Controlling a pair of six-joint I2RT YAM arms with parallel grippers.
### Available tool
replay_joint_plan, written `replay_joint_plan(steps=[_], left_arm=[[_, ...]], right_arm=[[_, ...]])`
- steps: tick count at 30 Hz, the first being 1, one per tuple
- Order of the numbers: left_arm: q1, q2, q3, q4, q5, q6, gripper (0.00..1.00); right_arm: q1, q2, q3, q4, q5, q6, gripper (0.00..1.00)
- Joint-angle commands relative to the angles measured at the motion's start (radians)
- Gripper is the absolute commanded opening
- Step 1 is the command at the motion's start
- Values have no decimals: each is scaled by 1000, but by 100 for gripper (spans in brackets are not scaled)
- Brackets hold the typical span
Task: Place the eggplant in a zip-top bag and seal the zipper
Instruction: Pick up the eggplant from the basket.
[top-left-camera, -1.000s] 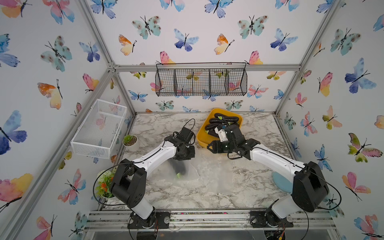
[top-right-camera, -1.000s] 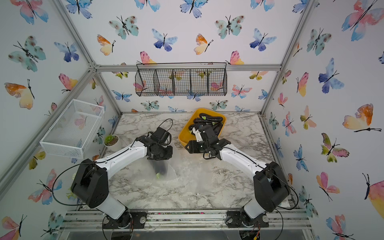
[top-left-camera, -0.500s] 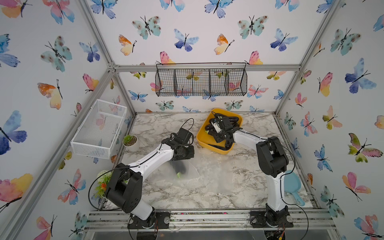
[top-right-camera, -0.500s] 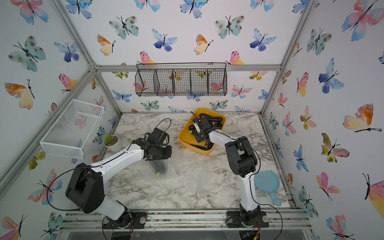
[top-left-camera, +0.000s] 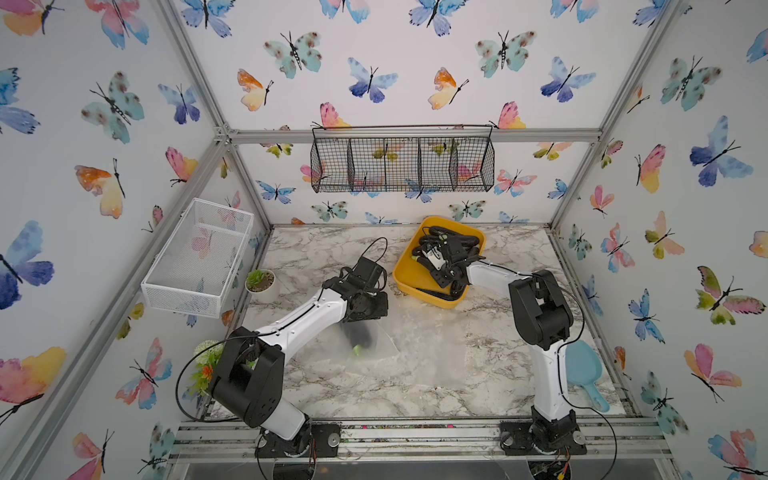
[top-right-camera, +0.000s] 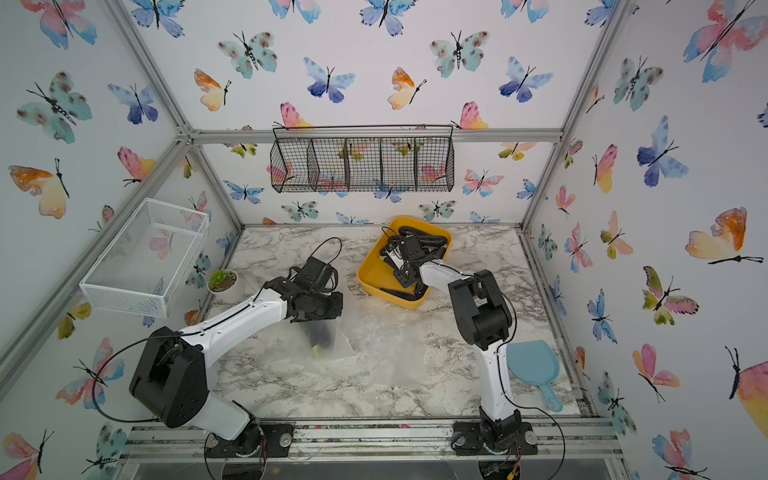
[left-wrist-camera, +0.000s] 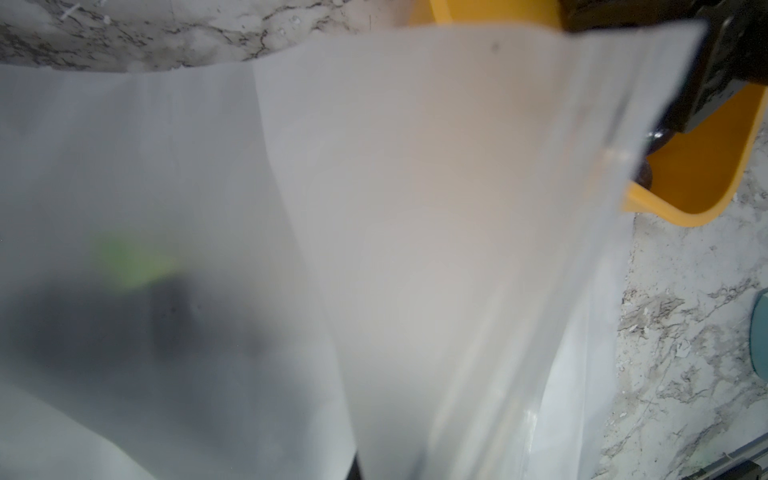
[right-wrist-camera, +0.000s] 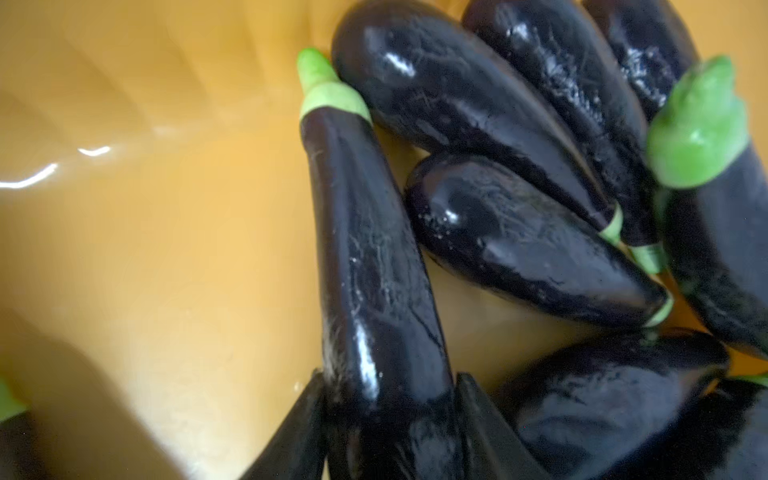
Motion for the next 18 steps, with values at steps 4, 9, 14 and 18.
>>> replay_joint_plan(steps=[4, 9, 14, 18], left_arm=[[6, 45, 11, 9, 9, -14, 6], [4, 53, 16, 25, -7, -41, 6], [-16, 52, 32, 21, -33, -50, 6], [-48, 68, 21, 50, -43, -70, 6]], right_arm=[[1, -255, -12, -122, -68, 132, 46], [16, -464, -203, -220, -323, 456, 39], [108, -658, -461, -255, -579, 750, 27], [209, -761, -554, -286, -638, 875, 24]])
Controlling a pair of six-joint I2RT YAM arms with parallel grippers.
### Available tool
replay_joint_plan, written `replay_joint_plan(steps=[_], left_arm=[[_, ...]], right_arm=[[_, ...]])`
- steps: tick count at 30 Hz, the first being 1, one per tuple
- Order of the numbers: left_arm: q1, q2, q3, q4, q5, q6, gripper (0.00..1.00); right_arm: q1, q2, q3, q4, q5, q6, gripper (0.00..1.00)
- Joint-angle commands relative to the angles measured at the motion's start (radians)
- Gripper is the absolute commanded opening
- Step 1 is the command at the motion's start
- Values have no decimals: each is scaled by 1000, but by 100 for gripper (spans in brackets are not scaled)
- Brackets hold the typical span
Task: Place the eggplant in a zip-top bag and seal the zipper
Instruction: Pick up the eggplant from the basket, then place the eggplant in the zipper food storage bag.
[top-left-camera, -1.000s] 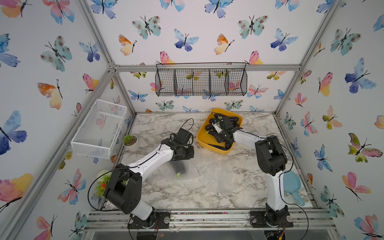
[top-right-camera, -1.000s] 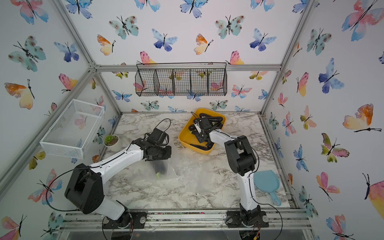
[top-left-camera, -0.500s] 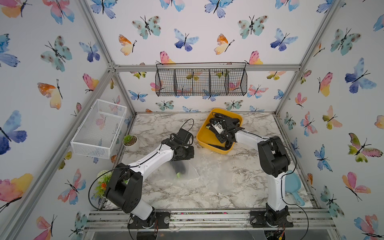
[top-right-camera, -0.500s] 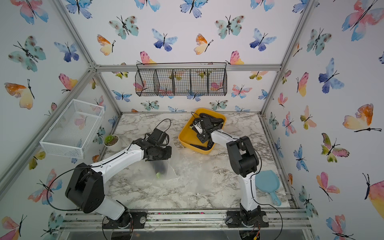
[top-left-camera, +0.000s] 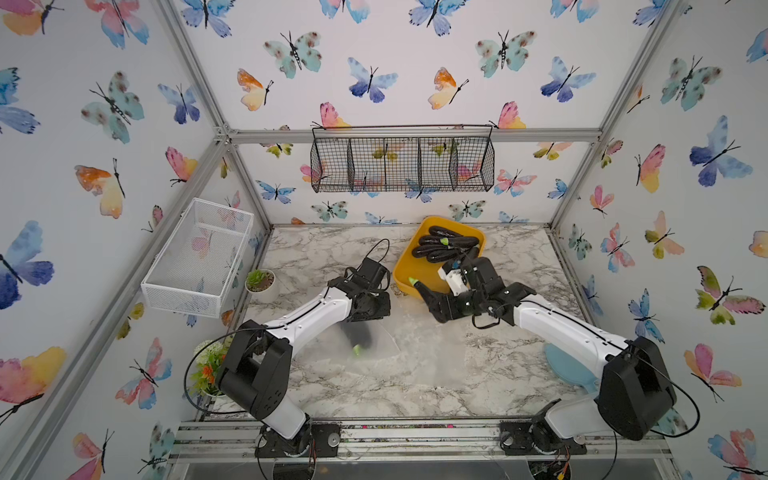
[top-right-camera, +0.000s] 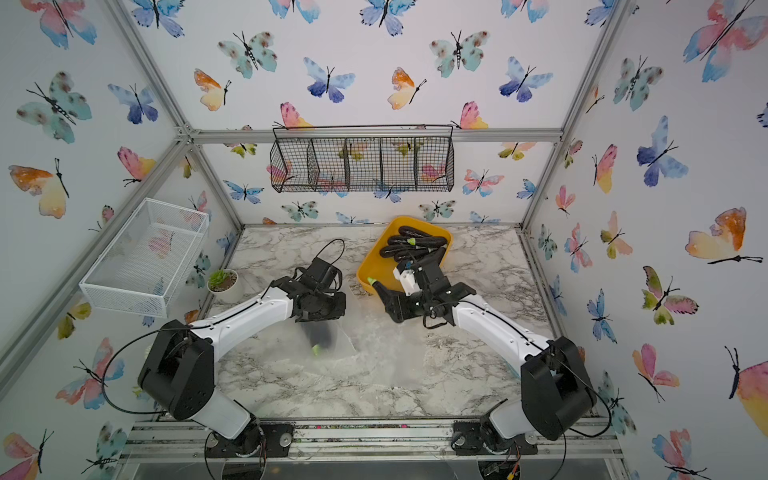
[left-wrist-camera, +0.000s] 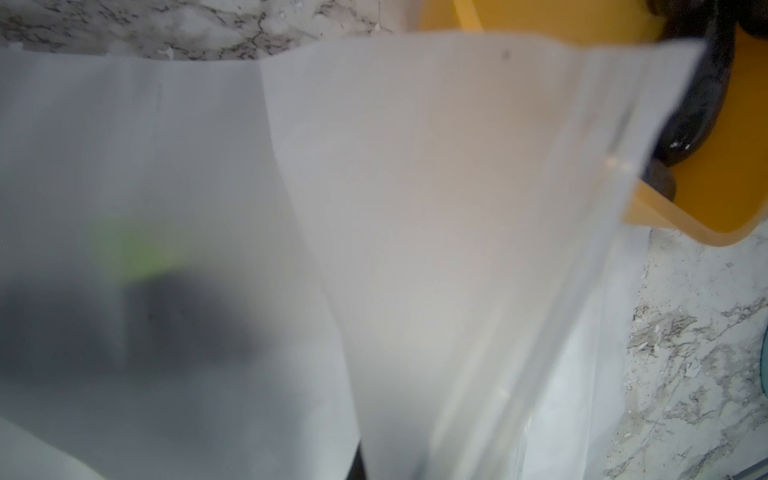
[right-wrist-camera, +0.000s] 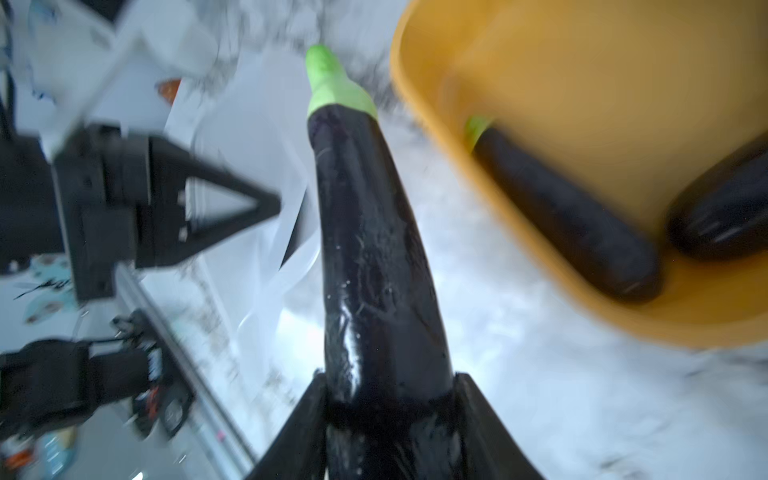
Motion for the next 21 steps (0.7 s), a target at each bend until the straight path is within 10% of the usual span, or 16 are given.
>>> replay_joint_plan(steps=[1, 21], left_arm=[[-32, 23, 11, 29, -20, -28, 6], [-168, -71, -68, 25, -7, -95, 2]], right_arm=[[62, -63, -33, -50, -133, 186, 24], [121, 351, 275, -134, -121, 334, 21]])
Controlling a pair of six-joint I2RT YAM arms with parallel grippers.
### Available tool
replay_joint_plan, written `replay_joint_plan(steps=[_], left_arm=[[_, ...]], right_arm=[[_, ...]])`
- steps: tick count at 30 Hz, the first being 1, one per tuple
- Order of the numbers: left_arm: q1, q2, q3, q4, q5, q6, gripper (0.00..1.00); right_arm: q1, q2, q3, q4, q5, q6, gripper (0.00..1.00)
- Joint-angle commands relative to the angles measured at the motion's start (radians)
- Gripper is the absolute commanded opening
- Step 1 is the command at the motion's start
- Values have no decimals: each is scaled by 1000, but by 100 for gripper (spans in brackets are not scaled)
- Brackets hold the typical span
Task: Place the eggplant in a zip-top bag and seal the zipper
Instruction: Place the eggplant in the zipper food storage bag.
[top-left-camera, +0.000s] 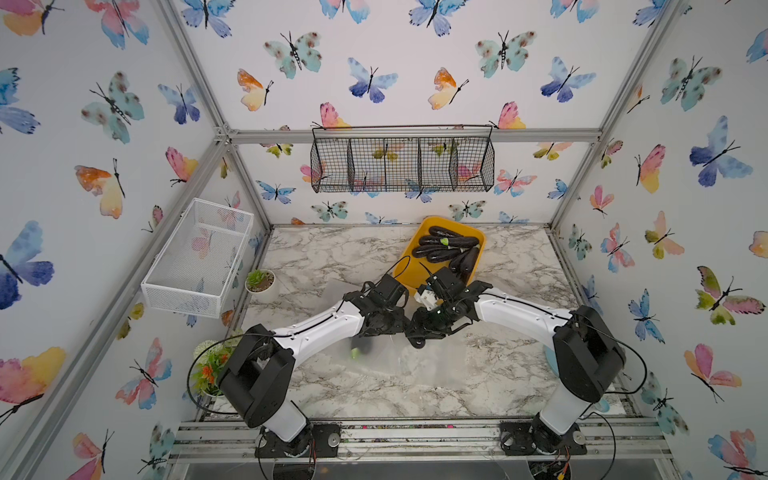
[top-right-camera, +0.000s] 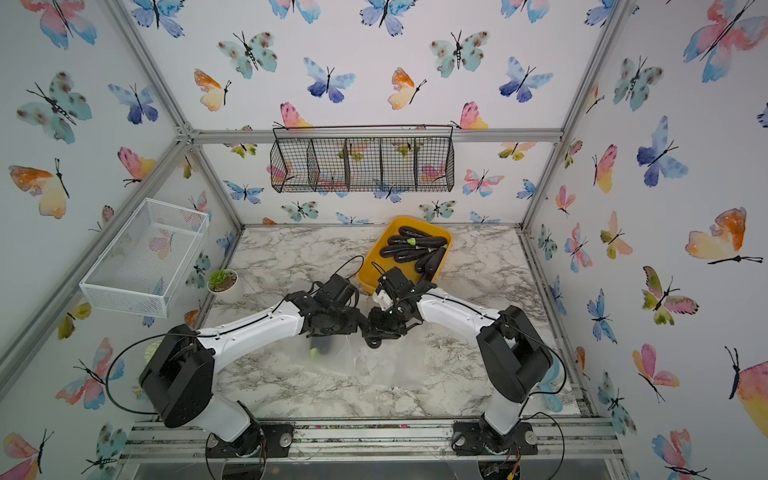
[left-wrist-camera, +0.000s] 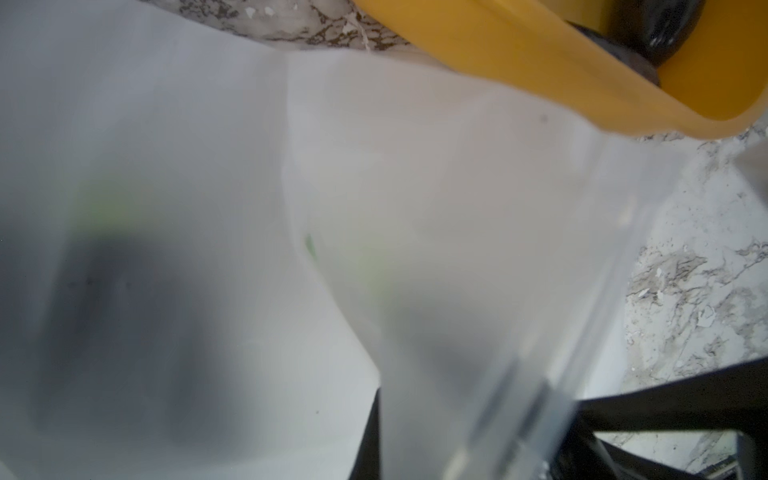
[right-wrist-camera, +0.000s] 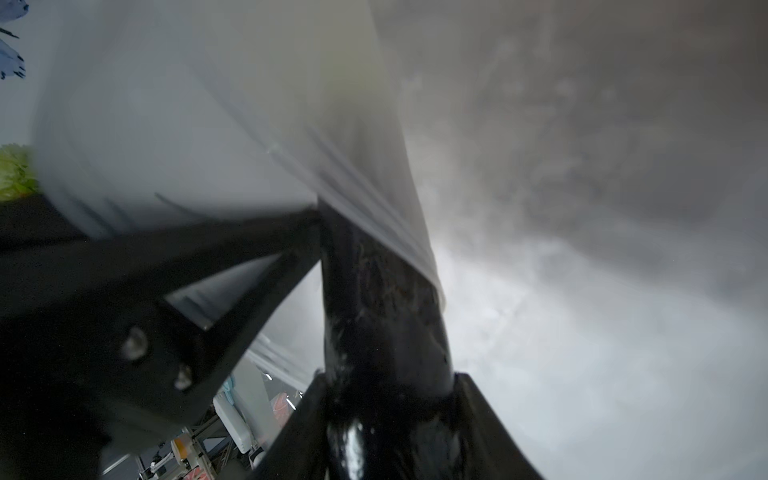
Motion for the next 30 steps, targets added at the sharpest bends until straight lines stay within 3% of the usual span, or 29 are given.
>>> replay_joint_plan(steps=[1, 3, 7, 13, 16, 20, 30], left_arm=[[-4, -49, -4, -5, 65, -25, 2], [10, -69, -13, 8, 99, -44, 1], [67, -83, -20, 18, 154, -54, 1], [121, -89, -20, 11, 180, -33, 0], [130, -94, -12, 6, 176, -30, 0], [138, -101, -11, 5, 169, -31, 0], [135, -112, -9, -2, 180, -27, 0]], right_arm=[[16, 48, 64, -21, 1, 52, 24], [24, 78, 91, -2, -9, 56, 32], [34, 50, 125, 37, -6, 48, 57], [35, -101, 54, 103, 61, 57, 67], [35, -150, -17, 105, 99, 55, 65], [34, -219, -146, 204, 106, 71, 48], [58, -150, -195, 374, 97, 133, 32]])
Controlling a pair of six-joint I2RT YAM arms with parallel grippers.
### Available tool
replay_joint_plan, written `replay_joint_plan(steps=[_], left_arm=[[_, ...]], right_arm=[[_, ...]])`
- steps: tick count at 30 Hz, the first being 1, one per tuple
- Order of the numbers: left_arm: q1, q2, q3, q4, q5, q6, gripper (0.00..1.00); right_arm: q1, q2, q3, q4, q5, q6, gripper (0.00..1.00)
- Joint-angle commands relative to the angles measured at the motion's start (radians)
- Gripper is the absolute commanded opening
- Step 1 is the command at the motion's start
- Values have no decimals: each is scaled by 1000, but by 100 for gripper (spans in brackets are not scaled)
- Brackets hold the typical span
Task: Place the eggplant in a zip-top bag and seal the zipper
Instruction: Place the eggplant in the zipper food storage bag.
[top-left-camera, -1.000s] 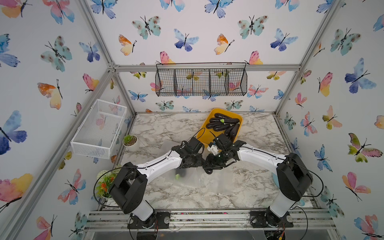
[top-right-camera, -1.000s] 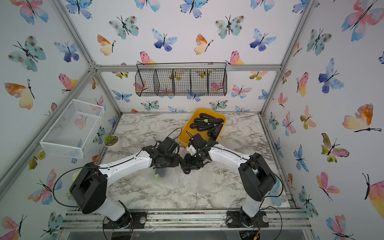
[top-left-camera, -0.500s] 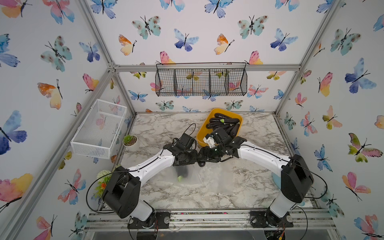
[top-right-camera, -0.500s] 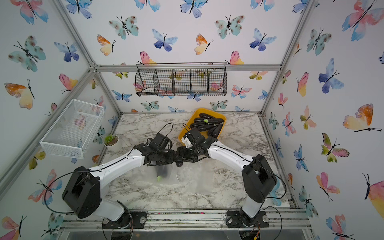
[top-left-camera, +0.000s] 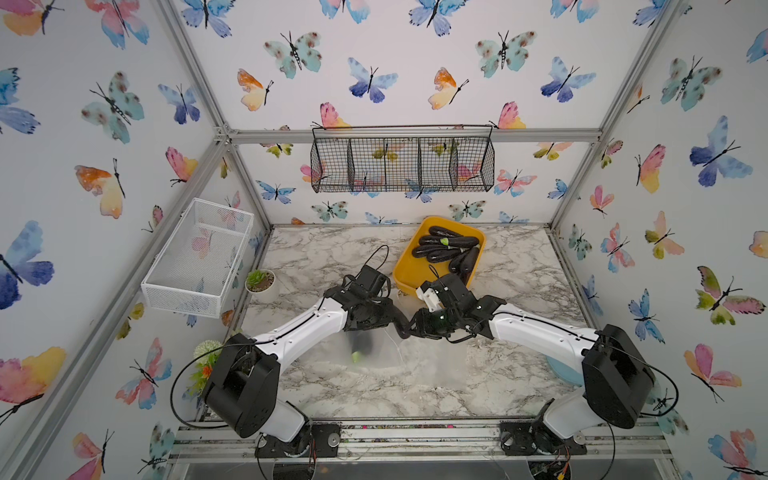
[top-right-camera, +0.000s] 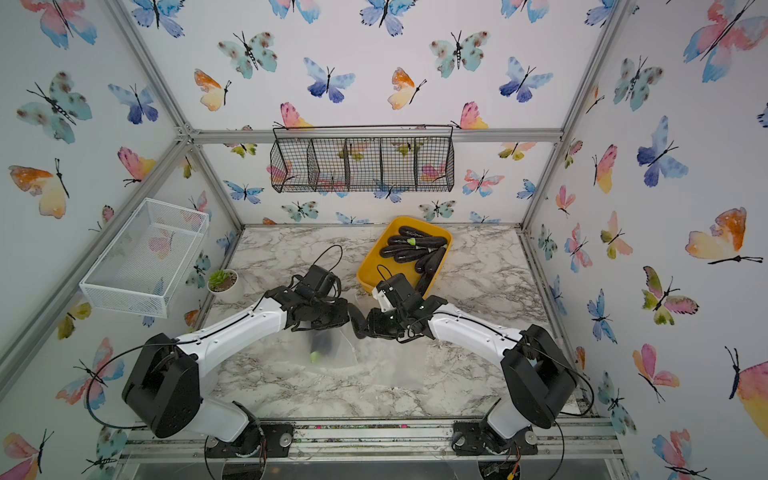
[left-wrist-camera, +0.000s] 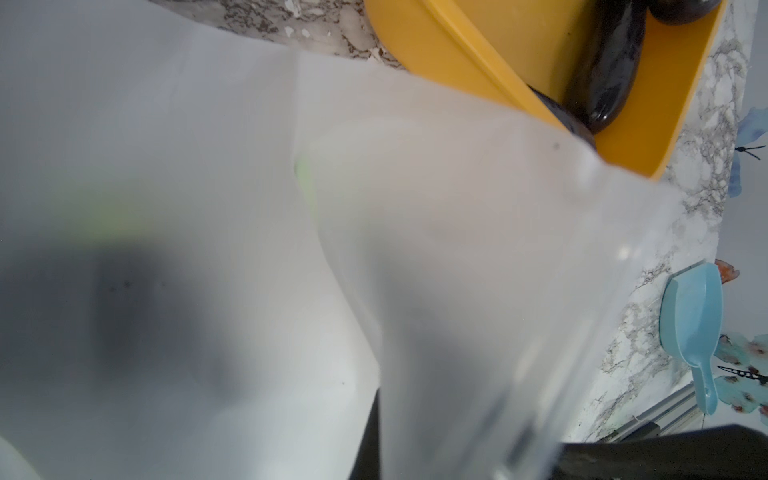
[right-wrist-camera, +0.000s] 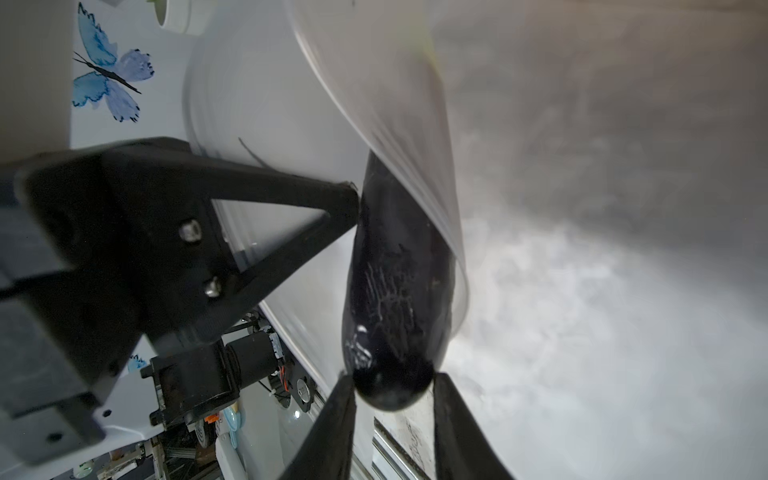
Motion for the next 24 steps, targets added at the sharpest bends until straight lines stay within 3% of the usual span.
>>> replay_joint_plan(steps=[1, 7, 12, 15, 18, 24], left_arm=[[1, -45, 9, -10, 24, 10, 0], [1, -68, 12, -38, 19, 18, 0], [3, -52, 31, -47, 14, 24, 0], [6, -47, 34, -57, -15, 33, 0], [8, -53, 26, -53, -13, 35, 0], [8, -77, 28, -56, -7, 27, 0]], right_arm=[[12, 56, 9, 98, 6, 24, 30], [43, 146, 100, 89, 49, 16, 24], [80, 181, 172, 56, -3, -26, 37], [67, 68, 139, -7, 108, -55, 48], [30, -10, 96, -31, 168, -85, 49], [20, 94, 126, -56, 203, -154, 49]])
